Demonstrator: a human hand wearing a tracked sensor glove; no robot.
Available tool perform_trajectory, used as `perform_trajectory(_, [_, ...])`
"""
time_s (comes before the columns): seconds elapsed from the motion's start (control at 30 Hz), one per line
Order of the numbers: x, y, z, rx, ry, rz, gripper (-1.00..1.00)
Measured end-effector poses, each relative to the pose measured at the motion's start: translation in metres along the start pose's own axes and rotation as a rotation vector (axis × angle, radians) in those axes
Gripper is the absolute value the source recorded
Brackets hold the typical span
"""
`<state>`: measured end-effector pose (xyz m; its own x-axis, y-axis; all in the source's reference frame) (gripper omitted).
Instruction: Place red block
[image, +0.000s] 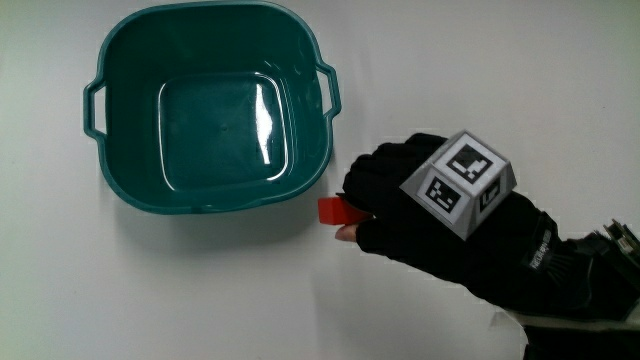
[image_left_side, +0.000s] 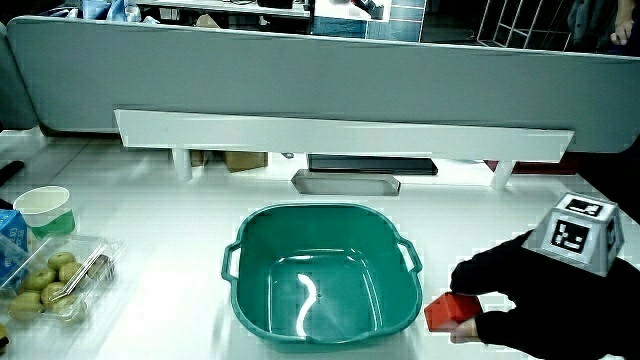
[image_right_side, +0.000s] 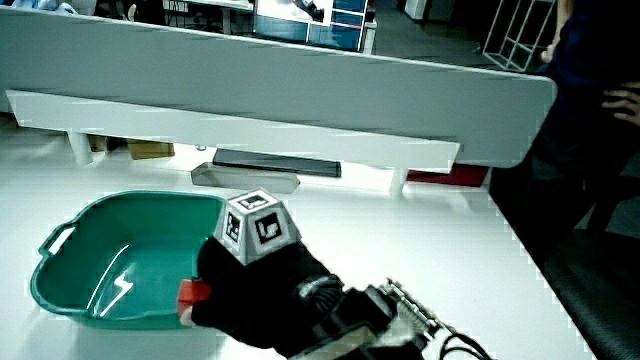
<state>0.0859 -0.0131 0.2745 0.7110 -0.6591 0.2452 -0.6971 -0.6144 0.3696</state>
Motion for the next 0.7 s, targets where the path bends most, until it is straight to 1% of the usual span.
perform_trajectory(0.03, [0.0,0.002,0.002,0.001,-0.011,-0.005,0.0])
perform_trajectory(0.07, [0.001,0.005,0.002,-0.002,-0.037,-0.009,0.0])
perform_trajectory(0.13, [0.002,0.01,0.005,-0.004,-0.042,-0.016,0.0])
perform_trajectory(0.17, [0.001,0.012,0.006,0.02,-0.041,-0.006,0.0])
perform_trajectory(0.2, [0.002,0.014,0.008,0.013,-0.035,-0.012,0.0])
perform_trajectory(0.27, [0.003,0.019,0.01,0.023,-0.051,-0.012,0.0])
perform_trajectory(0.3, [0.005,0.023,0.009,0.006,-0.081,-0.024,0.0])
perform_trajectory(0.33, [0.005,0.025,0.011,-0.002,-0.07,-0.031,0.0])
perform_trajectory(0.37, [0.005,0.028,0.012,-0.006,-0.081,-0.036,0.0])
perform_trajectory(0.4, [0.004,0.031,0.015,0.004,-0.083,-0.032,0.0])
perform_trajectory(0.47, [0.004,0.038,0.018,-0.005,-0.087,-0.042,0.0])
perform_trajectory(0.5, [0.004,0.041,0.02,-0.005,-0.079,-0.042,0.0])
perform_trajectory(0.53, [0.003,0.044,0.022,0.008,-0.068,-0.037,0.0])
perform_trajectory(0.57, [0.005,0.049,0.021,-0.02,-0.087,-0.055,0.0])
perform_trajectory(0.63, [0.004,0.057,0.023,-0.023,-0.08,-0.059,0.0])
perform_trajectory(0.67, [0.005,0.061,0.023,-0.016,-0.083,-0.056,0.0])
perform_trajectory(0.7, [0.002,0.063,0.028,-0.02,-0.042,-0.059,0.0])
